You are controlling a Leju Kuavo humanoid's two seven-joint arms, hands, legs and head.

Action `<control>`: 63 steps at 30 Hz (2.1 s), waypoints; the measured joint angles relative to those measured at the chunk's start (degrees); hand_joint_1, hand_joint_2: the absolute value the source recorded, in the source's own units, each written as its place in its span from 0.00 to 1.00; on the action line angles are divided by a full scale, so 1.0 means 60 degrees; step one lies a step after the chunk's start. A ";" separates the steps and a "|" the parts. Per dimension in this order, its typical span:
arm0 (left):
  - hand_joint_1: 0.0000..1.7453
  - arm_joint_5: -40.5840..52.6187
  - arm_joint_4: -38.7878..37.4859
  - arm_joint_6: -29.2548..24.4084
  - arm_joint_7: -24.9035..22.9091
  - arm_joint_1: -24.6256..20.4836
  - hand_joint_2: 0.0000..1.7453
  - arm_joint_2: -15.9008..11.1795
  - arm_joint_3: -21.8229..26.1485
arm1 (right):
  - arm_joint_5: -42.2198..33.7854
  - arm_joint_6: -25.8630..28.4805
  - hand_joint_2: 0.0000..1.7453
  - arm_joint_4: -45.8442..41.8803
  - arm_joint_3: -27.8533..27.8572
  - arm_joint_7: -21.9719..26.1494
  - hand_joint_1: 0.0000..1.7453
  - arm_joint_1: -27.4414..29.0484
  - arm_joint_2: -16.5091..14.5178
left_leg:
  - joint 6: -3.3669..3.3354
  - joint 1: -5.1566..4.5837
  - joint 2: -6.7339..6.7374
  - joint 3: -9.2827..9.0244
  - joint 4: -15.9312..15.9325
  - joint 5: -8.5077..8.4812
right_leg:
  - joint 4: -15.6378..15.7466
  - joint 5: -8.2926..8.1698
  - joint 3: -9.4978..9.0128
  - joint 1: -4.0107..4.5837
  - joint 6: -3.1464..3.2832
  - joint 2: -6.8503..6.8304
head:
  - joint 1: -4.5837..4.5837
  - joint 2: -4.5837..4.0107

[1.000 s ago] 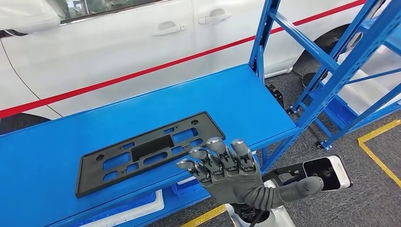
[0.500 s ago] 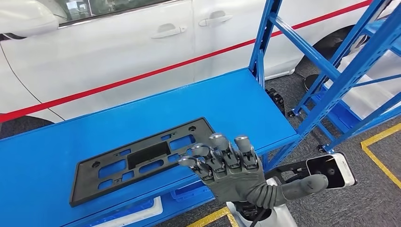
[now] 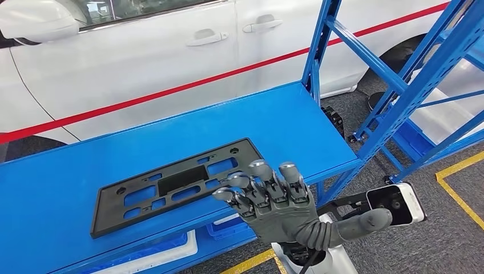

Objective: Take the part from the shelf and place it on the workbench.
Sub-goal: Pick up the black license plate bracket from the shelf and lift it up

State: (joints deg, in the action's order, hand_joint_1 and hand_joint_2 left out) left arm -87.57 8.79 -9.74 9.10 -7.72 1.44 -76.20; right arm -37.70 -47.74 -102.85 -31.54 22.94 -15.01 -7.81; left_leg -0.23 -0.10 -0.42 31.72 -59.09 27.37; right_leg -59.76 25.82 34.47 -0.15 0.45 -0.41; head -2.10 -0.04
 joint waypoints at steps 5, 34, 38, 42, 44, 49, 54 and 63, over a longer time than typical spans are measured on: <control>0.00 0.0024 -0.0004 -0.0043 0.0029 -0.0012 0.25 -0.0005 0.0002 | -0.0023 -0.0098 0.00 0.0023 0.0010 0.0012 0.00 -0.0016 0.0000 | -0.0269 0.0089 0.0043 0.0130 0.0177 -0.0280 | -0.1089 0.0862 0.0467 -0.0027 -0.0237 0.0052 | 0.0033 0.0000; 0.00 0.0005 -0.0004 -0.0364 0.0199 0.0041 0.00 0.0008 0.0005 | -0.0371 0.0197 0.00 0.0555 0.0034 -0.0491 0.00 -0.0490 -0.0132 | -0.0189 0.0068 0.0216 0.0091 0.0287 -0.0314 | -0.0130 0.0625 -0.0380 0.0049 -0.0124 -0.0279 | 0.0026 0.0000; 0.00 0.0007 -0.0004 -0.0352 0.0200 0.0045 0.00 0.0014 0.0005 | -0.0370 0.0207 0.00 0.0587 0.0046 -0.0491 0.00 -0.0475 -0.0120 | -0.0269 0.0080 -0.0086 0.0142 0.0307 -0.0368 | -0.2297 0.1537 0.0722 -0.0031 -0.0242 0.0025 | 0.0036 0.0000; 0.00 0.0014 -0.0004 -0.0340 0.0201 0.0045 0.00 0.0022 0.0005 | -0.0367 0.0214 0.00 0.0611 0.0047 -0.0486 0.00 -0.0482 -0.0106 | -0.0231 0.0077 -0.0473 0.0128 0.0251 -0.0358 | -0.0851 0.0434 0.0135 -0.0090 -0.0174 0.0306 | 0.0035 0.0000; 0.00 0.0017 -0.0004 -0.0329 0.0203 0.0028 0.00 0.0035 0.0005 | -0.0361 0.0220 0.00 0.0609 0.0046 -0.0480 0.00 -0.0492 -0.0103 | -0.0145 0.0077 -0.0622 0.0185 0.0208 -0.0362 | 0.0053 0.0128 -0.0234 -0.0092 -0.0113 0.0613 | 0.0033 0.0000; 0.00 0.0020 -0.0009 -0.0322 0.0208 0.0063 0.00 0.0033 0.0005 | -0.0333 0.0260 0.00 0.0606 0.0044 -0.0476 0.00 -0.0521 -0.0120 | 0.0139 0.0102 -0.0597 0.0395 -0.0028 -0.0195 | 0.0393 0.0035 -0.0338 -0.0136 0.0055 0.0476 | 0.0009 0.0000; 0.00 0.0020 -0.0011 -0.0322 0.0210 0.0045 0.00 0.0029 0.0005 | -0.0322 0.0276 0.00 0.0607 0.0044 -0.0480 0.00 -0.0501 -0.0129 | 0.0291 0.0152 -0.0023 0.1536 -0.2514 0.0851 | 0.0448 0.0023 -0.0376 -0.0127 0.0134 0.0098 | -0.0038 0.0000; 0.00 0.0015 -0.0011 -0.0324 0.0211 0.0053 0.00 0.0030 0.0005 | -0.0321 0.0281 0.00 0.0602 0.0044 -0.0480 0.00 -0.0521 -0.0129 | 0.0010 0.0148 0.0066 0.0211 0.0212 -0.0358 | 0.0242 0.0153 -0.0310 -0.0057 -0.0171 -0.0048 | -0.0022 0.0000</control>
State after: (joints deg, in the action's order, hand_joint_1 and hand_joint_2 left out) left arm -87.48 8.72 -11.68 10.37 -7.41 1.62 -76.17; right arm -39.63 -46.05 -99.24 -31.28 20.07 -18.13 -8.59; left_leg -0.17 0.78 -0.03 32.98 -57.82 25.22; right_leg -58.31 26.73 32.61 -0.49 -0.58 -0.70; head -2.23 -0.04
